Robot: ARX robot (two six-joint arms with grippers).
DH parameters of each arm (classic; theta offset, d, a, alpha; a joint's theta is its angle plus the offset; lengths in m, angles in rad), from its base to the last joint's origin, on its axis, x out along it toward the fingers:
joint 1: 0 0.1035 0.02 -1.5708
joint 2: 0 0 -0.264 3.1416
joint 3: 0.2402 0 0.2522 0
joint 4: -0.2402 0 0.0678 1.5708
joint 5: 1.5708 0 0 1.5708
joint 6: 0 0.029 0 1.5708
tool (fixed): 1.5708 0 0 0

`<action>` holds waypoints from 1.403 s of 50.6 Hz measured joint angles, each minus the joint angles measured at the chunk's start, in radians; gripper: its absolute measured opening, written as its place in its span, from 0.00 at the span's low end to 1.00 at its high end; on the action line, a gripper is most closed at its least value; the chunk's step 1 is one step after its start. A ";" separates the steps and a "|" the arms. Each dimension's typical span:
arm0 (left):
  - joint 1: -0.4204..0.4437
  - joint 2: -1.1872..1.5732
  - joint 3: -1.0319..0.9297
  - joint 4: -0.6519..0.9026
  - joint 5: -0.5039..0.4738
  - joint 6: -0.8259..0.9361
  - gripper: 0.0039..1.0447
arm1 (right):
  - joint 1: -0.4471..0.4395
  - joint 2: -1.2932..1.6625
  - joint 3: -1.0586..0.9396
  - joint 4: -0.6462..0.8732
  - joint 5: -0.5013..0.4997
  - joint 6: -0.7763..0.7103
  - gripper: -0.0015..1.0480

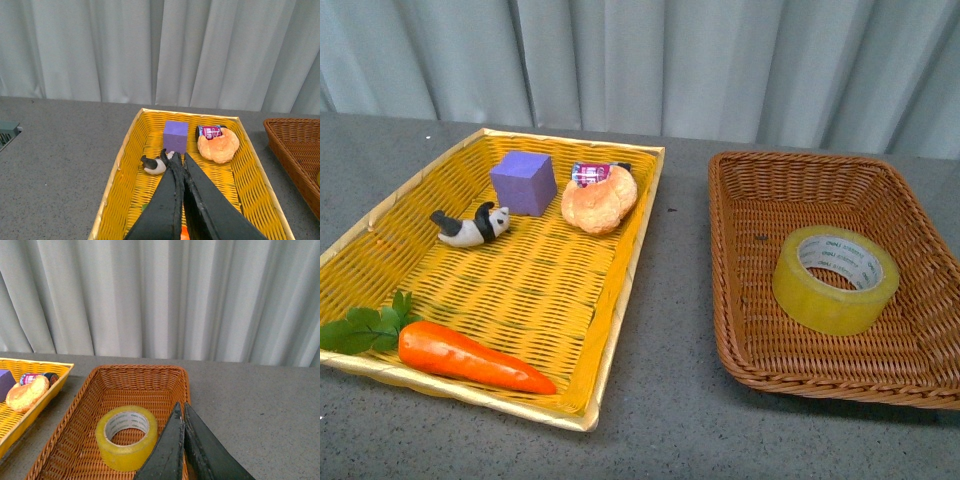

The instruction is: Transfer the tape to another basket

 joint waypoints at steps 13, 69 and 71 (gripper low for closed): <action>0.000 -0.112 0.000 -0.108 0.000 0.000 0.03 | 0.000 -0.119 0.000 -0.114 0.000 0.000 0.01; 0.000 -0.421 0.000 -0.425 0.000 -0.001 0.42 | 0.000 -0.459 0.000 -0.458 -0.003 -0.001 0.34; 0.000 -0.421 0.000 -0.425 0.000 -0.001 0.49 | 0.000 -0.459 0.000 -0.458 -0.003 -0.001 0.41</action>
